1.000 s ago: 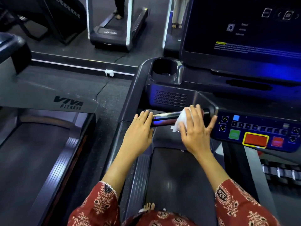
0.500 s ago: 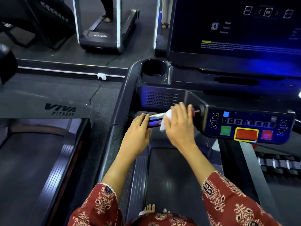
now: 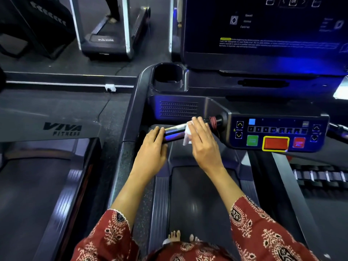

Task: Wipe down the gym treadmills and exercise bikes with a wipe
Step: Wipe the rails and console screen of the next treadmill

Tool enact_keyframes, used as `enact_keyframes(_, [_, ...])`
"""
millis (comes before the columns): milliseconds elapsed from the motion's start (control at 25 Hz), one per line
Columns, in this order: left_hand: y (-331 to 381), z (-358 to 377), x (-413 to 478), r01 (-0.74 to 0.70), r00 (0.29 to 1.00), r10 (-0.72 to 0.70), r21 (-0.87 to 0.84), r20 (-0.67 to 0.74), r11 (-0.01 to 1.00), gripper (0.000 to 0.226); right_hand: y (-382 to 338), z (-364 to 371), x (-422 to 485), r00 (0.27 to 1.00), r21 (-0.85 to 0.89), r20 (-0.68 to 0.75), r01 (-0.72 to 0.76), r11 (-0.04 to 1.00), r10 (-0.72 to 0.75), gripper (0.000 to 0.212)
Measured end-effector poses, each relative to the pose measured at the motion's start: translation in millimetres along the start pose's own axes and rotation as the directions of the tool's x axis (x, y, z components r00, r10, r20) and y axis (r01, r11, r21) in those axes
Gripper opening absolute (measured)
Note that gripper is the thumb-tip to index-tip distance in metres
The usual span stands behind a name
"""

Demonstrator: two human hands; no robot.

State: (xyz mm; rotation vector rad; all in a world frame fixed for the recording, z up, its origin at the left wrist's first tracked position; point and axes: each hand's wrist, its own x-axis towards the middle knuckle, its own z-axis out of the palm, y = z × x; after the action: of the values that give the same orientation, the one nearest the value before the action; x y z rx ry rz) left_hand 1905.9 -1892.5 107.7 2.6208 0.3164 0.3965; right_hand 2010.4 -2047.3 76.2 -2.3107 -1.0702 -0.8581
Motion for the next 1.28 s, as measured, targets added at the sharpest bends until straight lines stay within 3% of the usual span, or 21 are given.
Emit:
enact_keyframes(80, [-0.2,0.7,0.2,0.011,1.000,-0.011,-0.004,0.007,1.000,0.052,-2.4,-1.1,-0.8,0.976,0.022,-0.048,-0.210,0.978,0.210,0.037])
enact_keyframes(120, [-0.3,0.4,0.6,0.011,1.000,-0.011,-0.002,0.012,1.000,0.052,-10.9,0.1,-1.3,0.972,0.034,-0.041,-0.229,0.973,0.231,0.039])
enact_keyframes(240, [2.2,-2.0,0.6,0.016,1.000,-0.016,-0.007,0.023,1.000,0.052,-22.2,4.6,0.9,0.997,0.032,0.046,0.065,0.997,-0.067,0.039])
enact_keyframes(280, [2.8,-3.0,-0.1,0.025,0.999,-0.024,-0.012,0.032,1.000,0.052,-15.2,1.3,6.8,0.996,0.007,0.059,0.069,0.998,-0.069,0.038])
enact_keyframes(400, [3.1,-6.5,-1.0,0.018,1.000,-0.019,0.022,0.024,1.000,0.048,1.1,-10.1,26.9,0.978,-0.128,0.062,-0.189,0.974,0.198,0.030])
enact_keyframes(440, [2.7,-6.2,-0.1,-0.003,1.000,0.001,0.077,0.021,0.997,0.044,-5.3,-9.0,33.2,0.974,-0.168,0.084,-0.195,0.966,0.211,0.030])
enact_keyframes(640, [-7.6,-23.3,13.9,-0.103,0.994,0.107,0.326,0.006,0.940,0.034,-42.8,8.7,54.0,0.951,-0.130,0.283,0.168,0.977,-0.126,0.038])
enact_keyframes(800, [-25.0,-33.3,23.0,-0.173,0.985,0.166,0.390,0.051,0.904,0.036,-22.7,8.8,64.4,0.952,-0.314,0.303,0.143,0.939,-0.044,0.038])
enact_keyframes(1000, [-35.1,-33.8,25.6,-0.235,0.972,0.221,0.297,0.081,0.925,0.034,-65.4,34.2,71.8,0.912,-0.126,0.354,0.266,0.956,-0.207,0.038])
enact_keyframes(1120, [-35.4,-34.4,25.7,-0.217,0.976,0.200,0.296,0.087,0.930,0.040,-32.9,18.1,66.2,0.957,-0.233,0.272,0.168,0.958,-0.101,0.035])
enact_keyframes(1200, [-32.2,-33.3,25.0,-0.207,0.978,0.191,0.282,0.084,0.937,0.041,-4.2,4.8,51.5,0.985,-0.308,0.154,-0.030,0.951,0.080,0.032])
enact_keyframes(1280, [-24.5,-29.5,24.8,-0.217,0.976,0.206,0.259,0.071,0.941,0.033,-0.3,-2.5,37.6,0.980,-0.234,0.085,-0.154,0.960,0.178,0.037])
